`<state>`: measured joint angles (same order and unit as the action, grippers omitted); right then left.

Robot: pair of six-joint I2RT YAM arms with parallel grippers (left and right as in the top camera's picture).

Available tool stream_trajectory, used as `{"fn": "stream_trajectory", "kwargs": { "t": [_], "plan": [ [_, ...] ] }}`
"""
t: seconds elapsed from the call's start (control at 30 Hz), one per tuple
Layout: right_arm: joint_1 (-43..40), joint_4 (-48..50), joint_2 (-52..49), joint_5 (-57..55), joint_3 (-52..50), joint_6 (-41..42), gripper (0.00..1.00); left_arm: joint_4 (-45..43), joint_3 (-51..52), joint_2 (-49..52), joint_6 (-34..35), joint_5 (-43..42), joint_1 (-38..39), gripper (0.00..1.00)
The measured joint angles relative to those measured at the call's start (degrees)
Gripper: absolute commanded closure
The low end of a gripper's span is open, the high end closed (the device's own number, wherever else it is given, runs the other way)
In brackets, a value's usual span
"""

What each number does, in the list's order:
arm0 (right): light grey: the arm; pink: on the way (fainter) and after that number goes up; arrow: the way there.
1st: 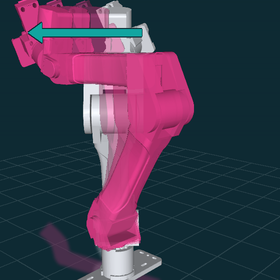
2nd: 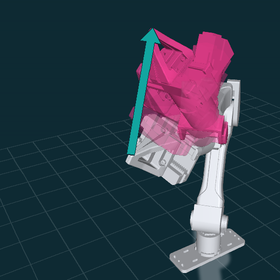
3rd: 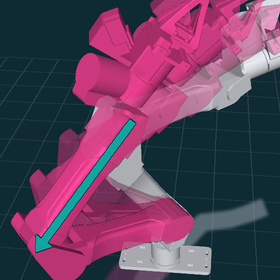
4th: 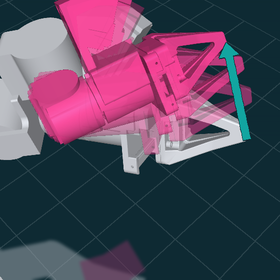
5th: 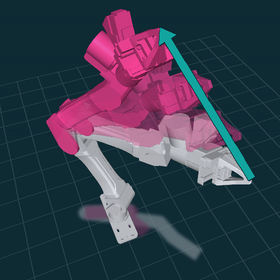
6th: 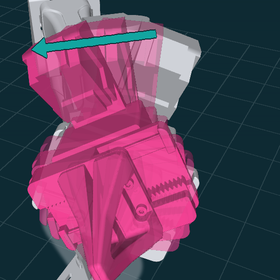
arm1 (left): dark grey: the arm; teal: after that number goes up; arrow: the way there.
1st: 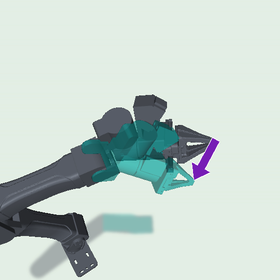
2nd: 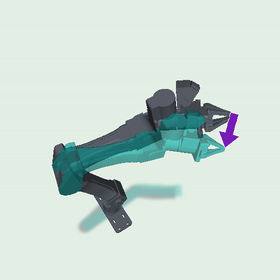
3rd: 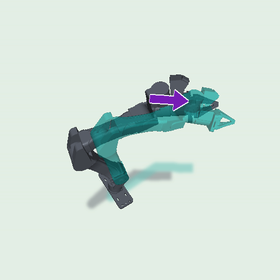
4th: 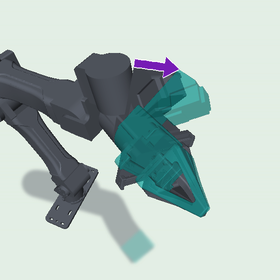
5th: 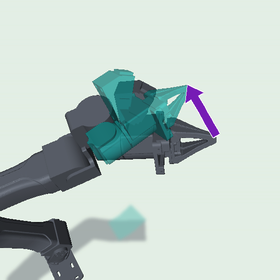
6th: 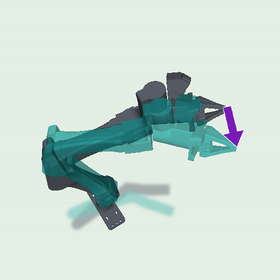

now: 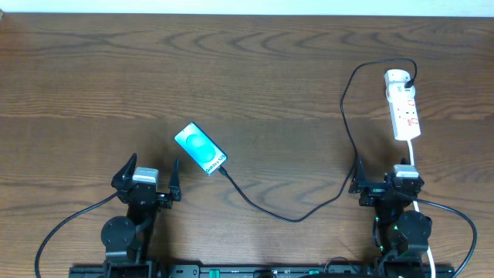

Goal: Plug charger to phone and switch on socket

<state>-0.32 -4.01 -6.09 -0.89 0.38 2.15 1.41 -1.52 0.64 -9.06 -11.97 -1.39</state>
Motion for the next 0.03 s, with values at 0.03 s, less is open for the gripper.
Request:
{"fn": "stream_trajectory", "kwargs": {
  "t": [0.03],
  "plan": [
    [0.0, 0.0, 0.0, 0.0, 0.0, 0.0, 0.01, 0.0, 0.0, 0.0, 0.0, 0.0, 0.0, 0.11]
  ]
}}
